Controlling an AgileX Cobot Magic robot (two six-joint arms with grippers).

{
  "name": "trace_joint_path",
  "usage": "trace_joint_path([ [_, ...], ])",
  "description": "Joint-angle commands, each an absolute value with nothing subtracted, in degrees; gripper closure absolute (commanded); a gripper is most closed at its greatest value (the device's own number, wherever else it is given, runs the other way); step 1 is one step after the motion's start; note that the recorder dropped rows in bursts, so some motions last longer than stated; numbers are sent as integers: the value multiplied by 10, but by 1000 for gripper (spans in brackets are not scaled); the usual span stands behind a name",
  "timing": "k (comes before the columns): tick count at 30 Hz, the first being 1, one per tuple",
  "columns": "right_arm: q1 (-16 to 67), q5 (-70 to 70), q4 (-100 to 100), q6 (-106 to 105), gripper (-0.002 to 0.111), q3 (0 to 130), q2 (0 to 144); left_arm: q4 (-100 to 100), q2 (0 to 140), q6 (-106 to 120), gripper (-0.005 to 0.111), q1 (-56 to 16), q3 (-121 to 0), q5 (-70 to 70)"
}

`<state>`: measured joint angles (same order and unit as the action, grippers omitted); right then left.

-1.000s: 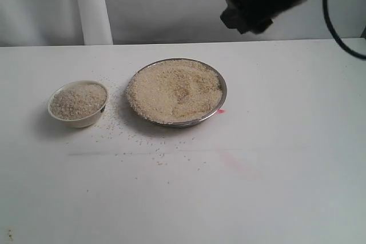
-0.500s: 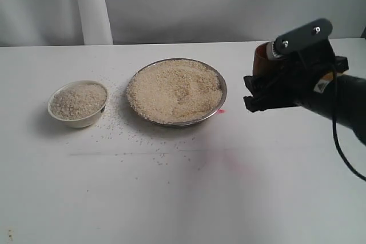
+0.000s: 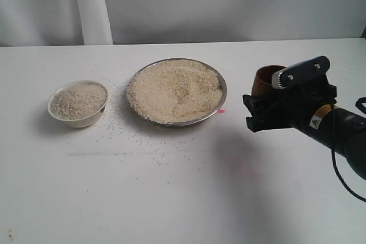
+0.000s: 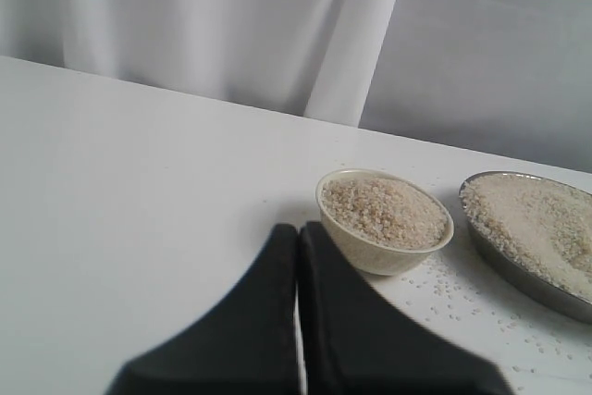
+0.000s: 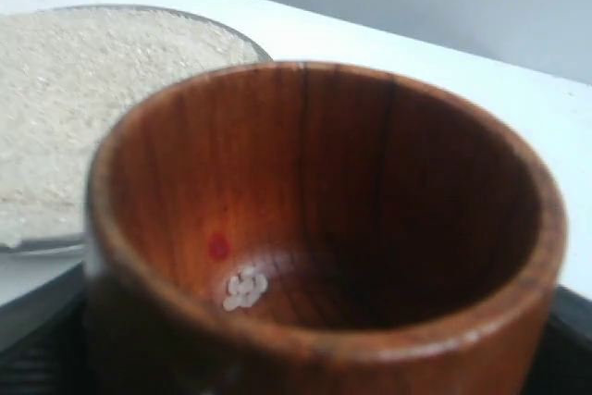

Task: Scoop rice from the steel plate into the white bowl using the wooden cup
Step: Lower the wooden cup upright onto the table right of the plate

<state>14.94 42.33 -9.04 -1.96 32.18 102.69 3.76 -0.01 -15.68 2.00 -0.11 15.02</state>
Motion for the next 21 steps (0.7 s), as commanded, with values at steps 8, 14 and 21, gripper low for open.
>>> trace_joint_path([
  [8,98,582,-249,9,108,321,1116,35,0,-158,107,17,0,148],
  [14,98,598,-249,0,108,347,1182,35,0,-158,107,17,0,148],
  [21,92,640,-231,-16,108,348,1199,35,0,-158,107,17,0,148],
])
